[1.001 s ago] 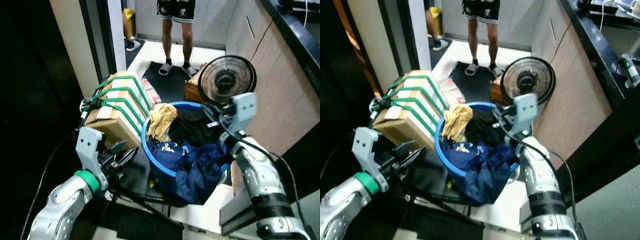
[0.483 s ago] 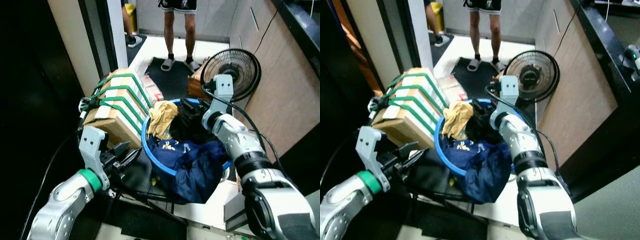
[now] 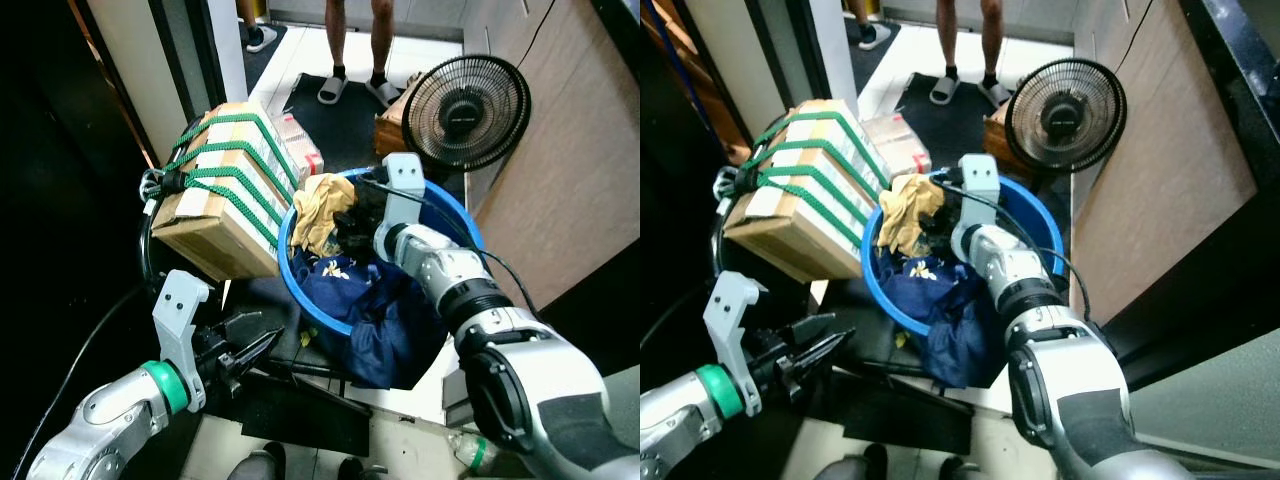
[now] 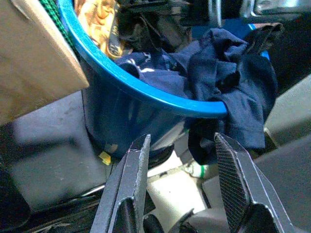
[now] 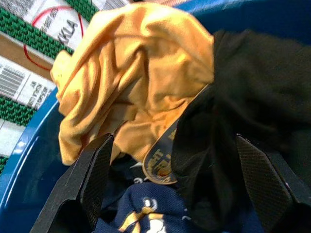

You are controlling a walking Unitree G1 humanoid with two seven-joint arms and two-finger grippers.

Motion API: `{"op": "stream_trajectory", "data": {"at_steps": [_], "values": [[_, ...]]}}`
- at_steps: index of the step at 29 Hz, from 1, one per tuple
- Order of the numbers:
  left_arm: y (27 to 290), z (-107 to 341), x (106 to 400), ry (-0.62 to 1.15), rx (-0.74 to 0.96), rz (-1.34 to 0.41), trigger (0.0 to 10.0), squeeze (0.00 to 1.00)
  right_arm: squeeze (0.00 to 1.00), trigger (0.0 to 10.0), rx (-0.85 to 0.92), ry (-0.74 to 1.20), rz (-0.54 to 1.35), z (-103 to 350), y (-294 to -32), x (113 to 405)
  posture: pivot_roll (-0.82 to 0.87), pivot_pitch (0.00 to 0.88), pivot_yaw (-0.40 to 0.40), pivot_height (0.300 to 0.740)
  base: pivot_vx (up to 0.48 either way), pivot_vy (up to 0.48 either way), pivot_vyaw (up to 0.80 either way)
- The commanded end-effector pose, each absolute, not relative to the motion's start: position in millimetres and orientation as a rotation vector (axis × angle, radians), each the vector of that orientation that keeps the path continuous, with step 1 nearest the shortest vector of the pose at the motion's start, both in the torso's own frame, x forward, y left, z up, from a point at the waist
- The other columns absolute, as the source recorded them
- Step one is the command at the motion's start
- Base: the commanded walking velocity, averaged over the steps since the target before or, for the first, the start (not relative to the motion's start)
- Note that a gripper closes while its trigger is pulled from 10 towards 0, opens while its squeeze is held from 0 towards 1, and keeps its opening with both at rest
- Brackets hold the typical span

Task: Clothes washing

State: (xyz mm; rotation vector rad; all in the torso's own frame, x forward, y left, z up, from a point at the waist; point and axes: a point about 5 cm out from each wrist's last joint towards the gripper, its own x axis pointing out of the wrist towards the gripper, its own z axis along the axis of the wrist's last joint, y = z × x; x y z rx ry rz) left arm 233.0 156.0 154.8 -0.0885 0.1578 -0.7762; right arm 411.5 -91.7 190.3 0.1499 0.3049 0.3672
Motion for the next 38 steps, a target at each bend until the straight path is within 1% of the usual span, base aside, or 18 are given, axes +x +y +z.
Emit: {"op": "stream_trajectory", "data": {"at_steps": [1, 3, 6, 11, 13, 18, 27, 28, 33, 36, 38], "values": [[153, 153, 226, 0.181, -0.095, -0.814, 10.0, 0.00, 0.00, 10.0, 0.169, 0.371, 0.379, 182, -83, 408, 0.20, 0.247, 0.064, 0.740, 0.000, 0.000, 0.00], [153, 153, 226, 0.181, -0.095, -0.814, 10.0, 0.00, 0.00, 10.0, 0.169, 0.371, 0.379, 182, -83, 408, 0.20, 0.247, 0.064, 0.740, 0.000, 0.000, 0.00], [152, 153, 223, 0.194, -0.095, -0.836, 10.0, 0.00, 0.00, 10.0, 0.215, 0.433, 0.403, 181, -72, 405, 0.21, 0.228, 0.052, 0.740, 0.000, 0.000, 0.00], [151, 154, 221, 0.202, -0.098, -0.842, 10.0, 0.00, 0.00, 10.0, 0.255, 0.482, 0.424, 181, -65, 403, 0.20, 0.222, 0.048, 0.740, 0.000, 0.000, 0.00], [151, 154, 220, 0.206, -0.104, -0.846, 10.0, 0.00, 0.00, 10.0, 0.311, 0.562, 0.462, 179, -53, 398, 0.20, 0.211, 0.047, 0.740, 0.000, 0.000, 0.00], [151, 153, 217, 0.215, -0.112, -0.856, 10.0, 0.00, 0.00, 10.0, 0.327, 0.657, 0.507, 173, -40, 390, 0.20, 0.212, 0.052, 0.740, 0.000, 0.000, 0.00], [150, 153, 216, 0.224, -0.116, -0.867, 10.0, 0.00, 0.00, 10.0, 0.322, 0.718, 0.552, 161, -29, 381, 0.20, 0.216, 0.055, 0.740, 0.000, 0.000, 0.00], [150, 153, 215, 0.229, -0.119, -0.873, 10.0, 0.00, 0.00, 10.0, 0.391, 0.700, 0.565, 165, -25, 381, 0.20, 0.217, 0.056, 0.740, 0.000, 0.000, 0.00], [151, 154, 214, 0.233, -0.121, -0.876, 10.0, 0.00, 0.00, 10.0, 0.444, 0.658, 0.536, 175, -32, 387, 0.20, 0.217, 0.056, 0.740, 0.000, 0.000, 0.00], [152, 154, 212, 0.237, -0.121, -0.879, 10.0, 0.00, 0.00, 10.0, 0.508, 0.608, 0.463, 188, -54, 397, 0.21, 0.217, 0.055, 0.740, 0.000, 0.000, 0.00], [152, 155, 212, 0.238, -0.121, -0.879, 10.0, 0.00, 0.00, 10.0, 0.523, 0.595, 0.421, 188, -71, 400, 0.21, 0.217, 0.055, 0.740, 0.000, 0.000, 0.00]]}}
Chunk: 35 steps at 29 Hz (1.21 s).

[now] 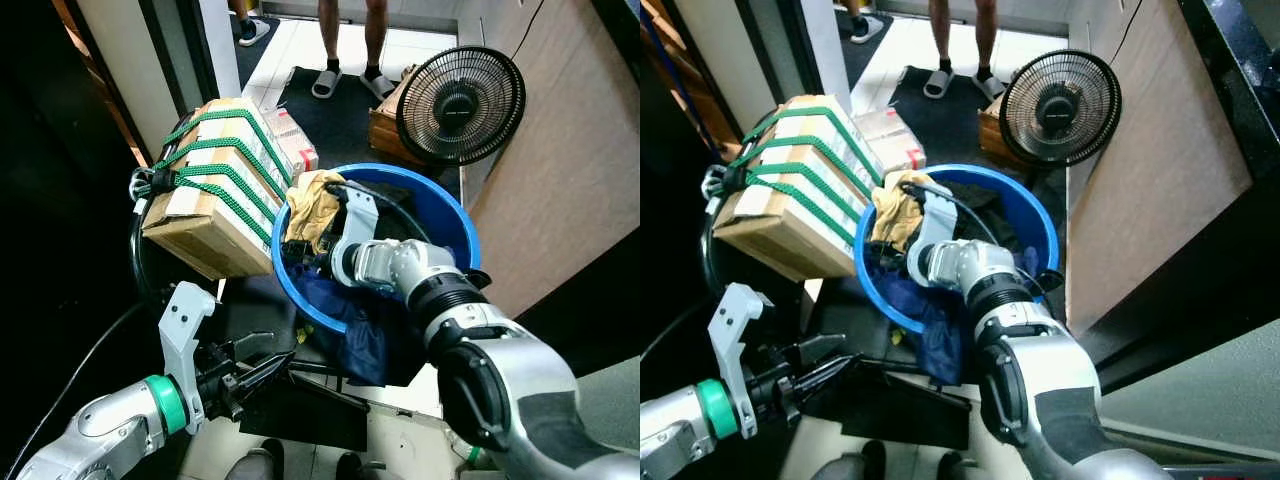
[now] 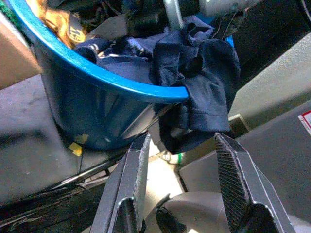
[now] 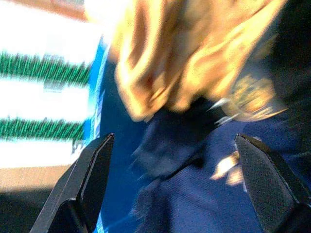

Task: Clothes washing

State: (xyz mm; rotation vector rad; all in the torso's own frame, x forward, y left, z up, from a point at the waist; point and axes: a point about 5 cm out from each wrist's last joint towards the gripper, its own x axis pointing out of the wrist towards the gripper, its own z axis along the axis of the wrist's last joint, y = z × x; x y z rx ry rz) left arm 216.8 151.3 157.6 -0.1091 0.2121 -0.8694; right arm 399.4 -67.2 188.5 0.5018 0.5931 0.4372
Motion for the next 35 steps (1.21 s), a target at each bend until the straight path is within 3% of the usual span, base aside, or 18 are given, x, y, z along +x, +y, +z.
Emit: {"op": "stream_trajectory", "data": {"at_steps": [1, 7, 14, 24, 35], "values": [[152, 155, 212, 0.238, -0.121, -0.879, 10.0, 0.00, 0.00, 10.0, 0.523, 0.595, 0.421, 188, -71, 400, 0.21, 0.217, 0.055, 0.740, 0.000, 0.000, 0.00], [152, 155, 212, 0.240, -0.121, -0.892, 10.0, 0.00, 0.00, 10.0, 0.520, 0.614, 0.308, 166, -113, 398, 0.21, 0.217, 0.055, 0.740, 0.000, 0.000, 0.00], [152, 155, 213, 0.246, -0.118, -0.903, 10.0, 0.00, 0.00, 10.0, 0.524, 0.618, 0.283, 150, -131, 392, 0.21, 0.211, 0.064, 0.740, 0.000, 0.000, 0.00], [152, 157, 212, 0.254, -0.116, -0.920, 10.0, 0.00, 0.00, 10.0, 0.562, 0.780, 0.457, 116, -111, 353, 0.21, 0.207, 0.071, 0.740, 0.000, 0.000, 0.00], [151, 157, 211, 0.260, -0.116, -0.934, 10.0, 0.00, 0.00, 10.0, 0.538, 0.797, 0.506, 109, -104, 337, 0.21, 0.208, 0.074, 0.740, 0.000, 0.000, 0.00]]}}
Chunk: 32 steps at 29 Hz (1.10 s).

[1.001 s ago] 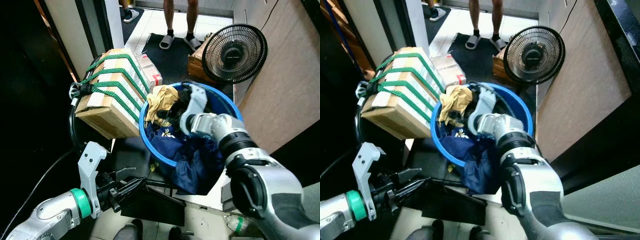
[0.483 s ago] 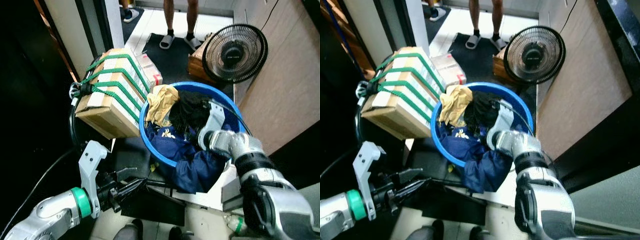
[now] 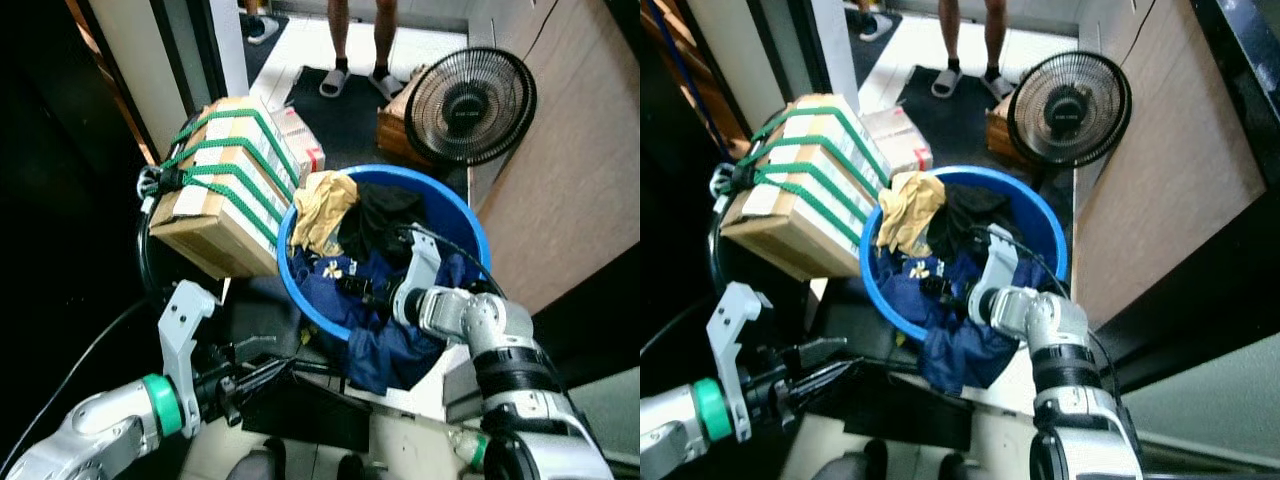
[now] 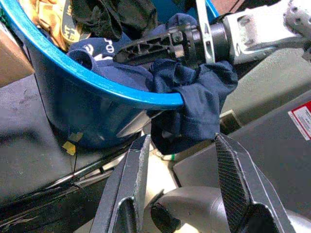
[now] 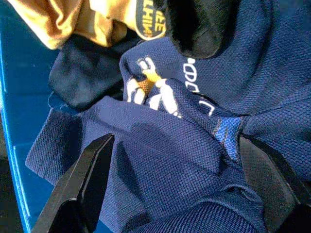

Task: Clothes washing

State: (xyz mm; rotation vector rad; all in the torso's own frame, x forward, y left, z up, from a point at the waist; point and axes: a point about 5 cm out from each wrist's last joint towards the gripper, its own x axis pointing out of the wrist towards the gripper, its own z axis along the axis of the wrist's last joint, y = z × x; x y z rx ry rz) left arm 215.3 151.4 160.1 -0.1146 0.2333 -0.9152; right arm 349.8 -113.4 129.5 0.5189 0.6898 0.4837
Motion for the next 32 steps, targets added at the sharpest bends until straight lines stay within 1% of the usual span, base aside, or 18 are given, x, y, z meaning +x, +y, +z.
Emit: {"op": "stream_trajectory", "data": {"at_steps": [1, 6, 7, 8, 10, 11, 12, 13, 32], "values": [[151, 157, 211, 0.260, -0.116, -0.934, 10.0, 0.00, 0.00, 10.0, 0.538, 0.797, 0.506, 109, -104, 337, 0.21, 0.208, 0.074, 0.740, 0.000, 0.000, 0.00], [152, 158, 211, 0.264, -0.114, -0.938, 10.0, 0.00, 0.00, 10.0, 0.505, 0.758, 0.568, 116, -95, 330, 0.22, 0.207, 0.074, 0.740, 0.000, 0.000, 0.00], [152, 158, 211, 0.264, -0.114, -0.939, 10.0, 0.00, 0.00, 4.9, 0.503, 0.735, 0.590, 121, -92, 326, 0.22, 0.206, 0.074, 0.740, 0.000, 0.000, 0.00], [152, 158, 211, 0.264, -0.113, -0.940, 10.0, 0.00, 0.00, 1.7, 0.497, 0.717, 0.608, 125, -90, 324, 0.22, 0.206, 0.074, 0.740, 0.000, 0.000, 0.00], [152, 158, 211, 0.264, -0.113, -0.940, 10.0, 0.00, 0.00, 1.7, 0.497, 0.717, 0.608, 125, -90, 324, 0.22, 0.206, 0.074, 0.740, 0.000, 0.000, 0.00], [152, 158, 211, 0.264, -0.113, -0.941, 10.0, 0.00, 0.00, 0.9, 0.497, 0.707, 0.621, 129, -88, 322, 0.22, 0.206, 0.074, 0.740, 0.000, 0.000, 0.00], [152, 158, 211, 0.264, -0.113, -0.941, 10.0, 0.00, 0.00, 0.9, 0.497, 0.707, 0.621, 129, -88, 322, 0.22, 0.206, 0.074, 0.740, 0.000, 0.000, 0.00], [152, 158, 211, 0.264, -0.113, -0.943, 10.0, 0.00, 0.00, 0.0, 0.499, 0.700, 0.632, 131, -87, 320, 0.22, 0.206, 0.073, 0.740, 0.000, 0.000, 0.00], [152, 158, 211, 0.267, -0.114, -0.947, 10.0, 0.00, 0.00, 0.0, 0.510, 0.668, 0.703, 140, -79, 310, 0.22, 0.206, 0.071, 0.740, 0.000, 0.000, 0.00]]}}
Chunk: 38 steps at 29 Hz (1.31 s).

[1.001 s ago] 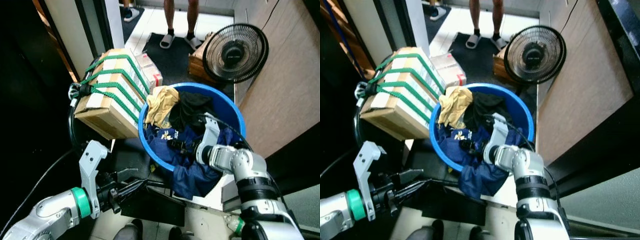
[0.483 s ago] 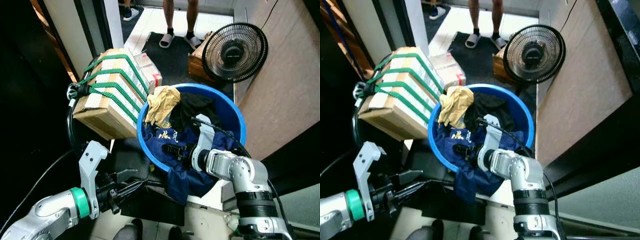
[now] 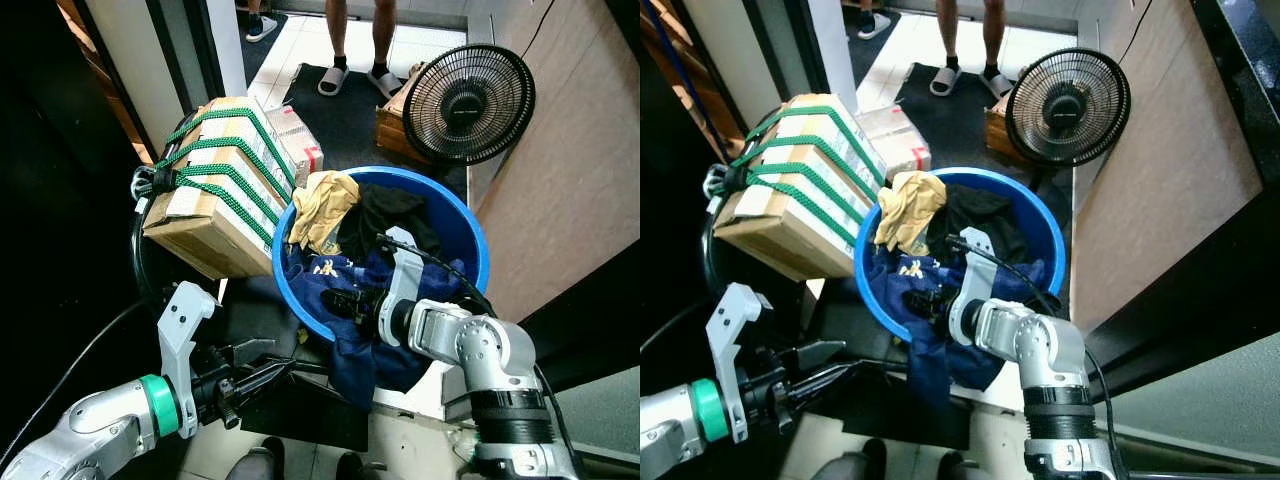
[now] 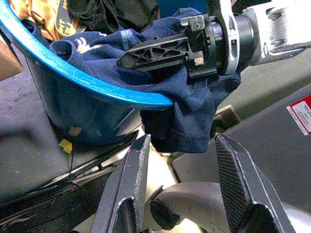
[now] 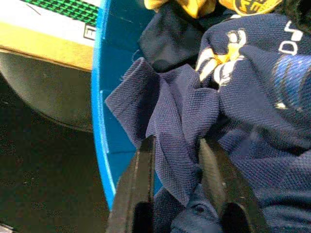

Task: Clothes washing

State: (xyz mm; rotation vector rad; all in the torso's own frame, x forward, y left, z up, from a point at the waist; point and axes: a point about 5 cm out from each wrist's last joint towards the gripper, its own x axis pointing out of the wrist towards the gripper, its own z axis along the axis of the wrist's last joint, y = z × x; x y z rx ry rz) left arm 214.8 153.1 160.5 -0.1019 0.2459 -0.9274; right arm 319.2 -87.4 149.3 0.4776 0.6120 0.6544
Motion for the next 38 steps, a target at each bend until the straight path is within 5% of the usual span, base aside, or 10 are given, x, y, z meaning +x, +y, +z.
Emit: {"op": "stream_trajectory", "data": {"at_steps": [1, 23, 30, 36, 38], "values": [[152, 158, 211, 0.268, -0.114, -0.946, 10.0, 0.00, 0.00, 0.0, 0.517, 0.664, 0.714, 141, -78, 309, 0.22, 0.206, 0.071, 0.740, 0.000, 0.000, 0.00], [151, 161, 219, 0.233, -0.120, -0.939, 10.0, 0.00, 0.00, 0.0, 0.561, 0.617, 0.838, 165, -65, 305, 0.20, 0.155, 0.055, 0.740, 0.000, 0.000, 0.00], [151, 166, 230, 0.178, -0.138, -0.928, 10.0, 0.00, 0.00, 0.0, 0.623, 0.547, 0.937, 200, -58, 309, 0.17, 0.102, 0.048, 0.740, 0.000, 0.000, 0.00], [150, 176, 247, 0.098, -0.173, -0.913, 10.0, 0.00, 0.00, 0.0, 0.722, 0.220, 0.979, 295, -72, 340, 0.15, 0.040, 0.042, 0.740, 0.000, 0.000, 0.00], [150, 176, 247, 0.098, -0.173, -0.913, 10.0, 0.00, 0.00, 0.0, 0.722, 0.220, 0.979, 295, -72, 340, 0.15, 0.040, 0.042, 0.740, 0.000, 0.000, 0.00]]}}
